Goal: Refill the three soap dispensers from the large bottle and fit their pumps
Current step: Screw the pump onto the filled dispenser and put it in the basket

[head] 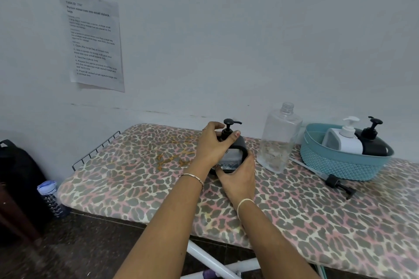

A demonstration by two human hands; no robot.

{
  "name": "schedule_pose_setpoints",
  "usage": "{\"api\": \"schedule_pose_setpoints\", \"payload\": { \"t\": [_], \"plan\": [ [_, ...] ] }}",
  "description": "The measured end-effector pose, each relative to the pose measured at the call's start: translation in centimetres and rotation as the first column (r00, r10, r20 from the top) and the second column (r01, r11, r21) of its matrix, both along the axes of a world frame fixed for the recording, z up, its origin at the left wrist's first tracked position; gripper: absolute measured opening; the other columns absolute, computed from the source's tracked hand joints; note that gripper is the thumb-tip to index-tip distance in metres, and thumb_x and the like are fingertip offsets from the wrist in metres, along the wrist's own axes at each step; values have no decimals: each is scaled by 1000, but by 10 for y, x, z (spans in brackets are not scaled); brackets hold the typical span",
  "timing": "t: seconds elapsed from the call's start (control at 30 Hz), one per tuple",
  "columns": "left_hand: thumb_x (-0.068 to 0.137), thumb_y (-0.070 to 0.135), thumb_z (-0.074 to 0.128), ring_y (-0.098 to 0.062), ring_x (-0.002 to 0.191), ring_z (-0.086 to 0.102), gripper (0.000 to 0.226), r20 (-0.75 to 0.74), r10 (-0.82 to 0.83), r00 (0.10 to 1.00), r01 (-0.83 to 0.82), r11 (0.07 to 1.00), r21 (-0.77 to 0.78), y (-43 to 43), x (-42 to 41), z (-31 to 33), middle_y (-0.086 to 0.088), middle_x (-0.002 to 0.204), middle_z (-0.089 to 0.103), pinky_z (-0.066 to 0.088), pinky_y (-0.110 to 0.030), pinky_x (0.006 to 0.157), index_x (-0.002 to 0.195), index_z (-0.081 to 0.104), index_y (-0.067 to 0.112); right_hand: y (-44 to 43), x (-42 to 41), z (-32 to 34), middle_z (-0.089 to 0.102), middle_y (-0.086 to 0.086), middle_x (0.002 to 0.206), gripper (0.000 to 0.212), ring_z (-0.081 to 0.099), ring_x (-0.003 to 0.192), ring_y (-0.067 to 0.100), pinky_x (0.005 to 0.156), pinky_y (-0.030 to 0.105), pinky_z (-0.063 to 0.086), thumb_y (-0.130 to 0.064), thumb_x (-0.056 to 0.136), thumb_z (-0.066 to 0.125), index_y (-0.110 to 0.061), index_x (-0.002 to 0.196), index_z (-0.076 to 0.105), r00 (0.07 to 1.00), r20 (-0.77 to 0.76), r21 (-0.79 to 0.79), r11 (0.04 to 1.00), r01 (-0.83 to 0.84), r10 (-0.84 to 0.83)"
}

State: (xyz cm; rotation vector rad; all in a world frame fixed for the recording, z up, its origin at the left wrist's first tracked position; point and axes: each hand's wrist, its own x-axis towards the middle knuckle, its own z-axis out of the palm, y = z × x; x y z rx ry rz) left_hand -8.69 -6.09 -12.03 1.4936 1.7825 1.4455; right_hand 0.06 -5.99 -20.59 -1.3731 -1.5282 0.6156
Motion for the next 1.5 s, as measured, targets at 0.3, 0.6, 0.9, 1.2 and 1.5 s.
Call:
{"api": "schedule_pose_setpoints", "payload": {
  "t": [0.3,0.6,0.9,1.2,1.5],
  "plan": [
    [85,25,72,-8,92,57,31,-9,30,1000,-29,997,67,3,-3,0,-6,122,50,44,-11,75,109,58,12,0,1,0,47,1,126,89,50,117,20,91,42,50,-43,64,80,-16,135,33,1000,7,8,1000,10,-10],
    [87,39,67,-7,97,56,44,-95,-69,993,67,997,-23,-3,-8,5,-4,123,53,41,-15,82,120,61,12,1,1,0,46,1,128,91,49,119,20,93,41,50,-44,65,79,-16,137,32,1000,12,2,1000,2,-2],
    [74,46,78,-16,85,53,47,-144,151,978,-150,988,20,8,3,0,-1,97,53,37,-23,64,92,47,16,1,0,-1,46,0,131,93,48,122,18,96,41,48,-45,65,80,-16,139,32,1000,-22,16,1000,-13,13],
    [87,29,69,-12,98,53,43,-103,-43,994,39,998,-42,6,-10,4,-9,122,51,42,-20,85,123,57,9,1,1,-1,47,1,126,89,50,116,19,92,41,50,-43,64,80,-16,136,34,1000,8,15,1000,3,-3],
    [80,44,72,-11,87,57,44,-83,32,996,-37,998,-54,5,-4,5,-3,102,61,43,-19,74,110,62,14,0,1,1,47,1,128,91,50,118,19,94,40,49,-44,64,80,-16,137,33,1000,6,9,1000,2,-2]
  ]
}}
